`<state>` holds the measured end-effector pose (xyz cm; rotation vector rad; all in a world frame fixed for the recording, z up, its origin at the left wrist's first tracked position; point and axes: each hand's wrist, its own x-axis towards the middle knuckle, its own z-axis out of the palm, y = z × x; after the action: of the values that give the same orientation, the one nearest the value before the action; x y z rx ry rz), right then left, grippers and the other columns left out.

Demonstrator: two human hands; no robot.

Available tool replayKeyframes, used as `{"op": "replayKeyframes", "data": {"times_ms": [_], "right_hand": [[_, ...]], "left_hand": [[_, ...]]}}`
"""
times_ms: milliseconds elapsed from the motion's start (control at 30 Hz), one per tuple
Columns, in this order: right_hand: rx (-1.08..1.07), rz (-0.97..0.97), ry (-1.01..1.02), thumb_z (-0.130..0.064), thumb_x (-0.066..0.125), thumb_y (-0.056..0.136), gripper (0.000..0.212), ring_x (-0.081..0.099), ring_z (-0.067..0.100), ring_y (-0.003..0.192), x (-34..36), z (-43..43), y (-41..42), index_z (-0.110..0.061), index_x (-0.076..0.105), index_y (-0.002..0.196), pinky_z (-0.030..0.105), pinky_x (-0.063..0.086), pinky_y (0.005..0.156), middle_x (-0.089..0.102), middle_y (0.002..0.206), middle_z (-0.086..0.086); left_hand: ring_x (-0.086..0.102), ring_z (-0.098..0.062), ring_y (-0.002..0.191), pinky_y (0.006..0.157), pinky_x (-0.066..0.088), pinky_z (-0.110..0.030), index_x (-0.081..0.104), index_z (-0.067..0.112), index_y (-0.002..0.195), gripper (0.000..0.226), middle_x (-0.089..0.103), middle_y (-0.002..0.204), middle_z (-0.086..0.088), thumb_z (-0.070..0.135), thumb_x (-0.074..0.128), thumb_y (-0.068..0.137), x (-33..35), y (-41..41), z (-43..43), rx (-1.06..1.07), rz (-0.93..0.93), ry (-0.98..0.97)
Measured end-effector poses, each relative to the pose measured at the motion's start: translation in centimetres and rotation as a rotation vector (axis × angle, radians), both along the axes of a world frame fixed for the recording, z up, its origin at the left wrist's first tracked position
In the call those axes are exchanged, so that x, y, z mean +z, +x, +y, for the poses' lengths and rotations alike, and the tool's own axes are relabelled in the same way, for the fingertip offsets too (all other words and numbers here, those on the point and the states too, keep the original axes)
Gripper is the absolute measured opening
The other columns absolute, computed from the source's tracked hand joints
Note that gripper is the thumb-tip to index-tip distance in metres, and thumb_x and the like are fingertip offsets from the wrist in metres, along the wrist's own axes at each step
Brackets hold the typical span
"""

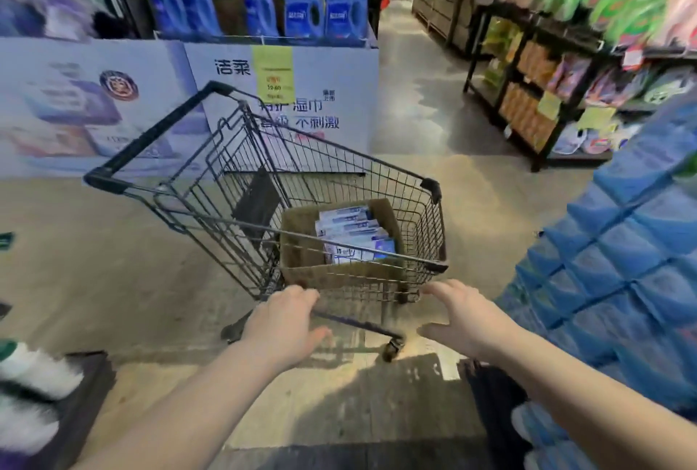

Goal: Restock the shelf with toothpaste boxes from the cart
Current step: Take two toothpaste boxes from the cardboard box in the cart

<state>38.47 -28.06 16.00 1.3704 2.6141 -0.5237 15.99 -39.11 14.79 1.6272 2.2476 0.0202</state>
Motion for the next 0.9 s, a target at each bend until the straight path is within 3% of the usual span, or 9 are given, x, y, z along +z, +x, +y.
{"op": "replayKeyframes", "data": {"times_ms": [233, 533, 900], "right_hand": [[0.024, -0.004, -0.024, -0.039, 0.060, 0.079, 0.061, 0.046, 0.023, 0.122, -1.0, 10.1, -7.3, -0.026, 0.039, 0.134, 0.036, 0.041, 0.100, 0.048, 0.132, 0.003], [-0.163, 0.011, -0.137, -0.039, 0.068, 0.076, 0.062, 0.051, 0.020, 0.116, -4.4, 22.1, -17.1, -0.025, 0.045, 0.131, 0.034, 0.044, 0.097, 0.052, 0.131, 0.002], [-0.266, -0.159, -0.265, -0.040, 0.065, 0.079, 0.051, 0.053, 0.016, 0.113, -10.2, 31.4, -18.4, -0.025, 0.050, 0.124, 0.031, 0.045, 0.092, 0.056, 0.126, -0.002]], "left_hand": [[0.049, -0.021, 0.119, 0.099, 0.044, -0.039, 0.046, 0.025, 0.130, 0.053, 0.050, 0.129, 0.000, 0.050, 0.054, 0.084, -0.8, -7.4, 8.4, 0.058, -0.007, 0.024], [0.046, -0.020, 0.123, 0.104, 0.041, -0.041, 0.040, 0.026, 0.136, 0.058, 0.047, 0.135, 0.000, 0.049, 0.054, 0.084, -3.0, -17.8, 23.3, -0.082, -0.070, -0.046], [0.049, -0.019, 0.117, 0.097, 0.045, -0.036, 0.042, 0.024, 0.133, 0.052, 0.048, 0.131, 0.000, 0.046, 0.054, 0.087, -9.0, -20.6, 33.6, -0.189, -0.154, -0.223]]}}
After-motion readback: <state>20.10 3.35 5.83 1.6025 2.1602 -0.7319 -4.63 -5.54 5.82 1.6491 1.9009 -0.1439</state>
